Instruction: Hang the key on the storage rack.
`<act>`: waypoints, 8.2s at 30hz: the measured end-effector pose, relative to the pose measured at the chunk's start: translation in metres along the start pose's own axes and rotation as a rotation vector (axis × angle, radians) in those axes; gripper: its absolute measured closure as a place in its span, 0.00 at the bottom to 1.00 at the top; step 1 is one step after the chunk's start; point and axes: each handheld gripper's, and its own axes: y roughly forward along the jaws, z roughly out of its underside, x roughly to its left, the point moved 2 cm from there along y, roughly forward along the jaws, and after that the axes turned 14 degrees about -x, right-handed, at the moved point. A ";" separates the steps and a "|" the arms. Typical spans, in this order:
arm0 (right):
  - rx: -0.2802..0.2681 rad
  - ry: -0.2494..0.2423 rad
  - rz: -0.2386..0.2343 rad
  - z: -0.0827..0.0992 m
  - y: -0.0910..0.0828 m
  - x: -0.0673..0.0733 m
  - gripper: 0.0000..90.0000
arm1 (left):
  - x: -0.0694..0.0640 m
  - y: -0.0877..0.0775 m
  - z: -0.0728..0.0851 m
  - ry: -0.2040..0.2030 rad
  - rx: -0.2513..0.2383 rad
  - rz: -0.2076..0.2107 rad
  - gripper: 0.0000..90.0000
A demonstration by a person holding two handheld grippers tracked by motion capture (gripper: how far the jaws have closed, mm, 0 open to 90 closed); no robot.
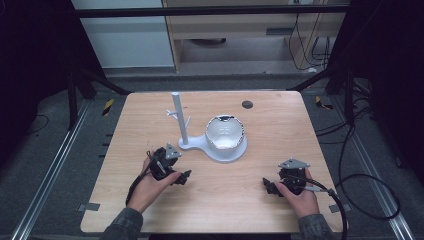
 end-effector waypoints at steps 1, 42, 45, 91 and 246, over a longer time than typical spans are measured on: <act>0.000 -0.001 -0.001 0.000 0.000 0.000 0.01 | 0.007 -0.003 -0.003 -0.001 0.026 -0.002 0.10; 0.001 0.000 -0.007 0.000 0.000 0.000 0.01 | 0.080 -0.016 0.002 -0.070 0.512 -0.057 0.32; 0.002 0.000 -0.008 0.000 0.000 0.000 0.01 | 0.080 -0.011 0.006 -0.082 0.536 -0.061 0.35; 0.001 0.000 -0.006 -0.001 0.001 0.000 0.01 | 0.071 0.017 0.021 -0.109 0.605 -0.008 0.73; 0.002 0.006 -0.009 -0.002 0.003 0.001 0.01 | 0.046 -0.070 -0.046 -0.187 -0.553 -0.126 0.90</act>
